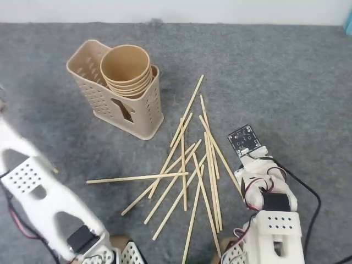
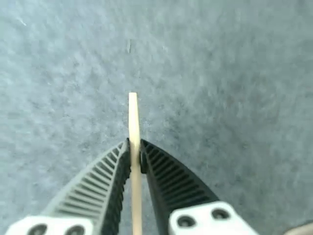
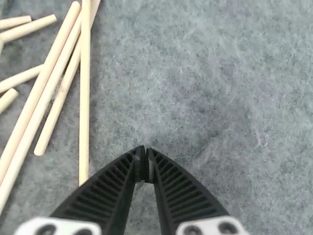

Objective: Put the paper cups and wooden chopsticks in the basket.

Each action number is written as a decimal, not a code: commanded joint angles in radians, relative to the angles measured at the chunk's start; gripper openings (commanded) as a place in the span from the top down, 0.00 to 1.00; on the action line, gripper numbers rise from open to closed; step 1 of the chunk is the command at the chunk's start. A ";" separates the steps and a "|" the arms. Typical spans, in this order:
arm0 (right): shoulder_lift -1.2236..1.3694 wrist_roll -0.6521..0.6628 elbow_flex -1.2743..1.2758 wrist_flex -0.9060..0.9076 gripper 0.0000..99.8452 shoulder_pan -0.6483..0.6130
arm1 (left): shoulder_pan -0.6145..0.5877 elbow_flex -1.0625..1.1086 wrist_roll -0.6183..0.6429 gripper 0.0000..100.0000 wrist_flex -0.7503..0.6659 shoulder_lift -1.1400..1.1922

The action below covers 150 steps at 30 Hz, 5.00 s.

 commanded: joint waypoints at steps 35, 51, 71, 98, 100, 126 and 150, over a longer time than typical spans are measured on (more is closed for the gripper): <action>-0.004 0.008 -0.008 0.004 0.99 0.001 | 0.419 1.383 -0.069 0.99 -0.517 -1.755; -0.004 0.008 -0.008 0.004 0.99 0.002 | 0.563 2.117 0.078 0.99 -1.916 -1.824; -0.004 0.029 -0.008 0.004 0.99 0.002 | 0.620 2.474 -0.132 0.82 -2.022 -1.837; -0.004 0.028 -0.014 0.012 0.99 0.002 | -0.026 2.109 -0.048 0.85 -0.568 -1.835; -0.004 0.011 -0.021 0.013 0.99 -0.002 | -0.044 2.265 -0.048 0.86 -0.680 -1.835; 0.581 -0.077 -0.606 0.062 0.91 -0.305 | 0.014 2.779 -0.144 0.86 -1.083 -1.826; 1.353 -0.078 -1.085 0.039 0.92 -0.295 | 0.034 2.786 -0.147 0.86 -1.102 -1.826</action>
